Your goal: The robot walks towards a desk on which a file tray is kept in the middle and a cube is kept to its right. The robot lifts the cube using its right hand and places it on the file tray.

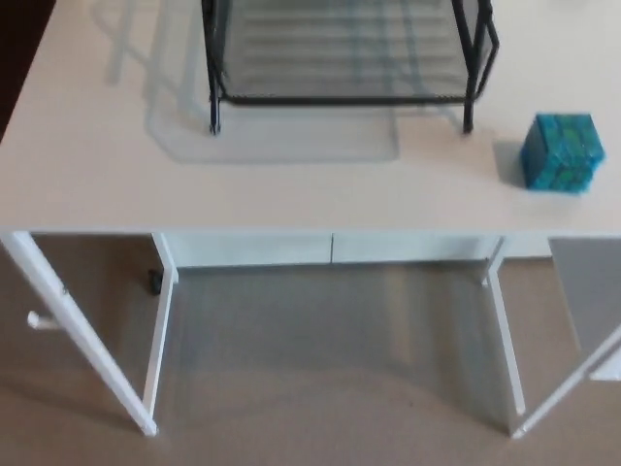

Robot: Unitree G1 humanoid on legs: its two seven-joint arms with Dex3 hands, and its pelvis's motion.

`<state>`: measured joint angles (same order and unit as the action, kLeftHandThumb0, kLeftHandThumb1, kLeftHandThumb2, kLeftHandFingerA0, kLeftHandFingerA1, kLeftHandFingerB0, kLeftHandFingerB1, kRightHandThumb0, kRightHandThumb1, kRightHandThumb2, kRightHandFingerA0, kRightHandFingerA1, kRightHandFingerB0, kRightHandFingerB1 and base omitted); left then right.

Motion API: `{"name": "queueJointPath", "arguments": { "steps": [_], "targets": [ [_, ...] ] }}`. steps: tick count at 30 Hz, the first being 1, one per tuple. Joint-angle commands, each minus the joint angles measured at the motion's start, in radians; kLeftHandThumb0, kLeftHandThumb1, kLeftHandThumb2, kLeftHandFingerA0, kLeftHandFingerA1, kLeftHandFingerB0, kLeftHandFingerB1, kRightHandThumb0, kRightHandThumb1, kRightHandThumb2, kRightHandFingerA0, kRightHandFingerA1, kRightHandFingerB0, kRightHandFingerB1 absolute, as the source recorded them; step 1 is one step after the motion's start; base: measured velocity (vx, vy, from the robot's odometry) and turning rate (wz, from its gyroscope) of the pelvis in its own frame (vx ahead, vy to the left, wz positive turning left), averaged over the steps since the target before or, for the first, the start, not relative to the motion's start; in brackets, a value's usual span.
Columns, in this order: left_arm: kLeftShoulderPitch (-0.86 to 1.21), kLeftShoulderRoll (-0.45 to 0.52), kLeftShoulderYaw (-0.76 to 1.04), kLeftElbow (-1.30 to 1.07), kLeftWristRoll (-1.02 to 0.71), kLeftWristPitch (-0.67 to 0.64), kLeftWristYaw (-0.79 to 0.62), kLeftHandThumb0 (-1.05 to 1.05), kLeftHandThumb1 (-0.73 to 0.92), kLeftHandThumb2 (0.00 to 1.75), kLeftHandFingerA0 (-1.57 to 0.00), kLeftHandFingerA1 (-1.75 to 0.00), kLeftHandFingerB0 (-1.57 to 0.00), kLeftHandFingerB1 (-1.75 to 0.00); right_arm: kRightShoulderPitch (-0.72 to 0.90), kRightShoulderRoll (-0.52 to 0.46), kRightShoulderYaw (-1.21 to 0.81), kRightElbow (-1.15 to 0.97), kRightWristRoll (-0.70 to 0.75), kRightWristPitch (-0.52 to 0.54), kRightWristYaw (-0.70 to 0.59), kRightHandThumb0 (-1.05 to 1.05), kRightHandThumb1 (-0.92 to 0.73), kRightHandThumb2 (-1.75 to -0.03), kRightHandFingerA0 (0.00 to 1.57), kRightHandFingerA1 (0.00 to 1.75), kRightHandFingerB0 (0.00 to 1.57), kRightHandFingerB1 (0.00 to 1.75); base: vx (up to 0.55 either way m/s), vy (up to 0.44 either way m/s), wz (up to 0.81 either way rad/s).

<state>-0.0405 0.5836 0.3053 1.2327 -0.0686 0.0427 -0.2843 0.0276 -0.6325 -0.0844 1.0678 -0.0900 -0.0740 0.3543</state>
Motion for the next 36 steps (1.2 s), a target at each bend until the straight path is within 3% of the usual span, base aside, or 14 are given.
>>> {"name": "queueJointPath", "arguments": {
  "steps": [1,2,3,5,6,7,8,9,10,11,16,20,29,36],
  "targets": [
    [-0.010,0.000,0.011,0.006,-0.017,-0.011,0.007,-1.05,0.03,1.16,-0.77,-1.33,-0.02,-0.97,-0.027,-0.036,0.053,0.026,-0.056,0.006,-0.001,-0.73,-0.54,-0.95,0.00,0.27,0.07,0.25,0.32,-0.282,0.19],
    [-0.008,0.001,0.007,0.005,-0.013,-0.015,0.005,-1.05,0.81,0.98,-0.51,-1.50,-0.18,-1.46,-0.026,-0.022,0.028,0.046,-0.026,-0.011,-0.017,-0.64,-0.65,-0.59,0.06,0.30,0.12,0.26,0.31,-0.251,0.32],
    [-0.009,0.003,0.006,0.000,-0.013,-0.015,0.004,-1.05,0.61,1.40,-0.59,-1.29,-0.29,-1.16,-0.028,-0.001,-0.017,0.049,0.028,-0.008,-0.023,-0.59,-0.62,-0.61,0.06,0.30,0.10,0.23,0.31,-0.255,-0.16],
    [-0.012,0.002,0.010,0.001,-0.019,-0.014,0.005,-1.05,0.61,1.40,-0.59,-1.30,-0.28,-1.16,-0.021,-0.011,-0.037,0.015,0.044,0.021,0.011,-0.57,-0.61,-0.60,0.09,0.30,0.13,0.26,0.30,-0.238,-0.01],
    [-0.012,0.003,0.011,-0.001,-0.020,-0.013,0.002,-1.05,0.60,1.40,-0.59,-1.31,-0.26,-1.16,-0.022,-0.043,0.054,0.009,-0.064,-0.011,-0.009,-0.83,-0.60,-0.95,0.02,0.28,0.08,0.19,0.29,-0.220,-0.12],
    [-0.012,0.002,0.024,0.002,-0.035,-0.005,0.002,-1.05,0.59,1.40,-0.57,-1.31,-0.21,-1.14,-0.025,-0.034,0.021,0.014,-0.026,0.013,0.006,-0.74,-0.49,-0.85,0.02,0.30,0.06,0.27,0.28,-0.209,-0.05],
    [-0.014,0.000,0.033,0.008,-0.042,-0.001,0.010,-1.05,0.79,0.97,-0.40,-1.55,-0.10,-1.47,-0.026,-0.025,-0.004,0.018,0.014,0.028,0.014,-0.74,-0.49,-0.85,0.02,0.30,0.06,0.27,0.29,-0.205,-0.12],
    [-0.009,0.000,0.032,0.008,-0.039,-0.004,0.010,-1.05,0.82,0.93,-0.39,-1.54,-0.12,-1.46,-0.026,-0.025,-0.004,0.018,0.013,0.030,0.014,-0.74,-0.49,-0.85,0.02,0.30,0.06,0.27,0.28,-0.198,-0.18],
    [-0.006,0.000,0.028,0.006,-0.032,-0.007,0.017,-1.05,0.60,1.39,-0.56,-1.28,-0.23,-1.12,-0.026,-0.024,-0.004,0.018,0.012,0.030,0.015,-0.74,-0.49,-0.85,0.02,0.30,0.06,0.27,0.28,-0.193,-0.21],
    [-0.006,0.000,0.032,0.007,-0.034,-0.005,0.016,-1.05,0.81,0.96,-0.39,-1.53,-0.10,-1.44,-0.026,-0.023,-0.004,0.017,0.010,0.032,0.015,-0.74,-0.49,-0.85,0.02,0.30,0.06,0.27,0.29,-0.179,-0.17],
    [0.009,-0.001,0.041,0.001,-0.041,-0.005,0.011,-1.05,0.85,0.98,-0.38,-1.44,-0.02,-1.22,-0.024,-0.020,0.001,0.017,0.005,0.037,0.016,-0.74,-0.49,-0.85,0.02,0.30,0.06,0.27,0.27,0.196,-0.17],
    [0.012,0.003,0.048,0.002,-0.044,-0.001,0.014,-1.05,0.78,0.99,-0.39,-1.47,-0.06,-1.45,-0.030,-0.017,0.005,0.018,0.001,0.042,0.015,-0.74,-0.49,-0.85,0.02,0.30,0.06,0.27,0.17,0.172,0.00],
    [0.018,0.004,0.051,-0.001,-0.044,0.009,0.022,-1.05,0.84,0.91,-0.35,-1.38,-0.10,-1.29,-0.047,-0.017,0.015,0.022,-0.004,0.052,0.015,-0.74,-0.49,-0.85,0.02,0.30,0.06,0.27,0.01,-0.026,0.00],
    [0.019,0.001,0.072,0.001,-0.056,0.007,0.017,-1.05,0.78,0.96,-0.36,-1.46,-0.04,-1.42,-0.070,-0.014,0.027,0.031,-0.008,0.060,0.015,-0.74,-0.49,-0.85,0.02,0.30,0.06,0.27,-0.01,-0.030,-0.01]
  ]
}}
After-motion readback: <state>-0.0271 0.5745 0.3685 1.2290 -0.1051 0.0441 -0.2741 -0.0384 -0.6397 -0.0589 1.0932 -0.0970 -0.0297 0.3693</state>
